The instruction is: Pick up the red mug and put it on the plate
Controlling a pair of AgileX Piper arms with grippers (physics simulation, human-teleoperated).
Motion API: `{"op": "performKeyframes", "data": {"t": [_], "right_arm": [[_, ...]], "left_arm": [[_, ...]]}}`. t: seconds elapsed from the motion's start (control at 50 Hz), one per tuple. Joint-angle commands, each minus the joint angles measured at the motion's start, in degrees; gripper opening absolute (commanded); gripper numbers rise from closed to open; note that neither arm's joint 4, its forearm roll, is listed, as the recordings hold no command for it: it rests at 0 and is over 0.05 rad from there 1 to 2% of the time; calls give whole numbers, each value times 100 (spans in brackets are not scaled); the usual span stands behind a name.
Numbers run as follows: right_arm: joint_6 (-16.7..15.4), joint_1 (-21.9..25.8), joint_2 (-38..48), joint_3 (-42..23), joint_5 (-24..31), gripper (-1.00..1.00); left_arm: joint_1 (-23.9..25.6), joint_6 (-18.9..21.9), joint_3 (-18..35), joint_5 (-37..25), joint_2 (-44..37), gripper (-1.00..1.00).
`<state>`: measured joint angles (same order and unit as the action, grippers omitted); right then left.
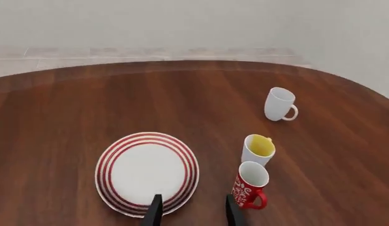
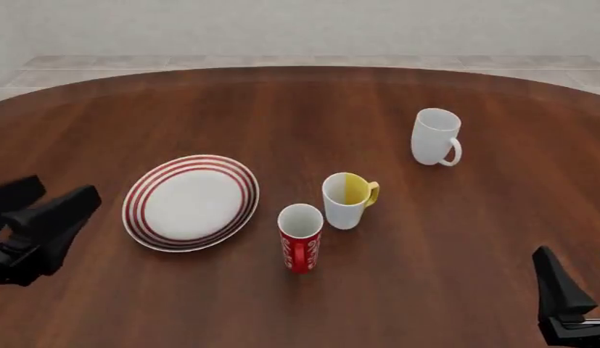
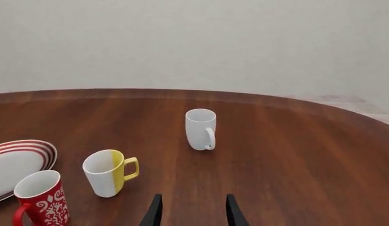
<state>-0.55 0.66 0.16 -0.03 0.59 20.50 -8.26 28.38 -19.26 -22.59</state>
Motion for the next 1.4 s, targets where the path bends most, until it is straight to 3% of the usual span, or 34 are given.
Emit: {"op": "performKeyframes", "data": {"t": [0.02, 0.12, 0.22, 0.4, 0.62, 1.16, 1.4], "right_arm": [[24, 1, 1, 0, 0, 100], [29, 1, 7, 1, 4, 100], [36, -3, 2, 1, 10, 100], [65, -29, -4, 2, 8, 100], [84, -35, -4, 2, 11, 100], [129, -58, -11, 2, 4, 100], [109, -37, -11, 2, 10, 100]], "left_arm": [[996, -190, 946, -345, -1141, 100], [1365, -341, 1571, -642, -1726, 100], [1509, -132, 1830, -761, -2058, 100], [1596, -196, 2138, -935, -2625, 100], [1636, -496, 2146, -1056, -2958, 100], [2362, -705, 2639, -697, -4027, 100], [2589, -787, 2622, -554, -4277, 100]]}}
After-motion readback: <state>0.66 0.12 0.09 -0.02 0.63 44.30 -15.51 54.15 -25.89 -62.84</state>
